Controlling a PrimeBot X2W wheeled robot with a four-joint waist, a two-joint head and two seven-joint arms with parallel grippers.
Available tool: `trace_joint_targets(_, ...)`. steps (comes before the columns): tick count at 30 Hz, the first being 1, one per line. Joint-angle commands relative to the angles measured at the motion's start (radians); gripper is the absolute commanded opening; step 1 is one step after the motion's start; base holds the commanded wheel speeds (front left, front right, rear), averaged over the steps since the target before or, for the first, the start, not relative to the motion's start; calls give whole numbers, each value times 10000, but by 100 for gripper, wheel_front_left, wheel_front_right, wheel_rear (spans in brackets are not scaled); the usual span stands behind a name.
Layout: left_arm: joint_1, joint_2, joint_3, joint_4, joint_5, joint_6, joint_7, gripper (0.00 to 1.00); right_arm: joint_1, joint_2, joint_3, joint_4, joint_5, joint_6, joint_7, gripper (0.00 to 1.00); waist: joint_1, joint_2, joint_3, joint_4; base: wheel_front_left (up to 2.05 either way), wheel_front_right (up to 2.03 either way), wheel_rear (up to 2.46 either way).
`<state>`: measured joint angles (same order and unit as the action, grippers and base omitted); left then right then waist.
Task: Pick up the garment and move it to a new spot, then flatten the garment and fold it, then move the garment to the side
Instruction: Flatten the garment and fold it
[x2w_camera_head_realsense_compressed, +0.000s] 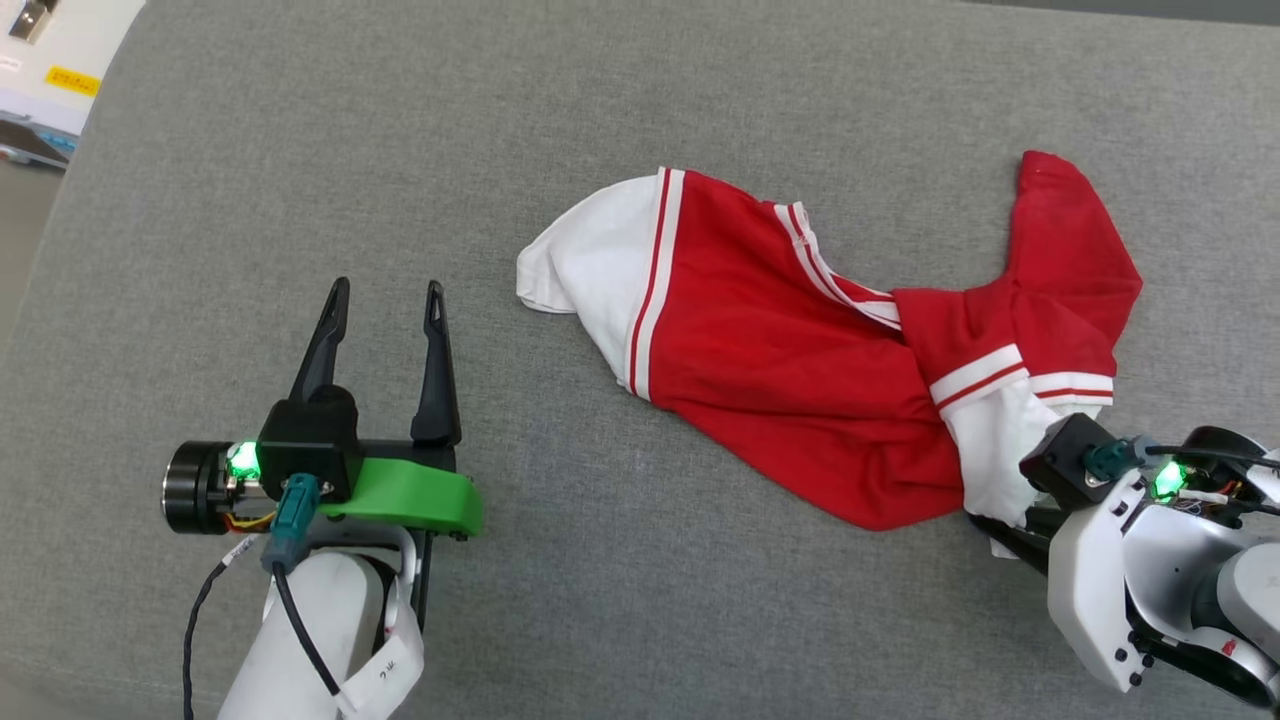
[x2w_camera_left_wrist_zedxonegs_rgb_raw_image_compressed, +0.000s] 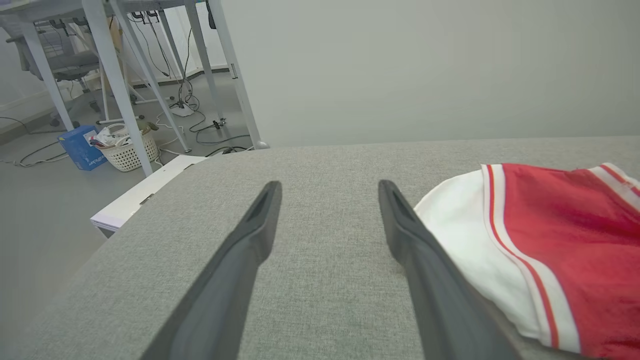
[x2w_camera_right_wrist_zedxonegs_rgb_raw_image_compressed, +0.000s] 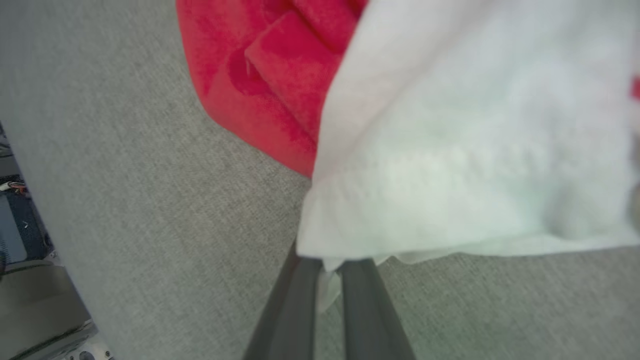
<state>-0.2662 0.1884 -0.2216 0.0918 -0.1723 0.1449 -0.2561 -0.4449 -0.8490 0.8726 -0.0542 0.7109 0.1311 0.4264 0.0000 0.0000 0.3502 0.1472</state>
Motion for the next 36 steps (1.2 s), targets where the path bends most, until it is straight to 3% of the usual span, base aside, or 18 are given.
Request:
trace_joint_targets(1, 80, -65, 91, 43, 100, -65, -57, 100, 150, 106, 26, 50, 126, -4, -83, 0, 0, 0, -291, -200, 0, 0, 0)
trace_joint_targets(8, 496, -156, 452, 77, 334, -309, -57, 100, 850, 36, -1830, -1405, 916, -4, -764, 0, 0, 0, -895, -633, 0, 0, 0)
trace_joint_targets(12, 585, -225, 648, 8, 470, -449, -57, 100, 1227, 272, -3776, -2430, 1255, -4, -882, 0, 0, 0, -939, -885, 0, 0, 0)
trace_joint_targets(17, 447, -361, 713, -69, 604, -591, -57, 100, 881, 697, -5596, -2292, 1241, -4, -979, 0, 0, 0, -606, -966, 0, 0, 0)
trace_joint_targets(24, -44, -605, 757, -178, 782, -784, -57, 100, -332, 1144, -7364, -77, 1059, -4, -867, 0, 0, 0, 135, -764, 0, 0, 0)
trace_joint_targets(36, -521, -1007, 854, -118, 915, -962, -57, 100, -1418, 1891, -9332, 5837, -724, -4, -898, 0, 0, 0, 944, -308, 0, 0, 0)
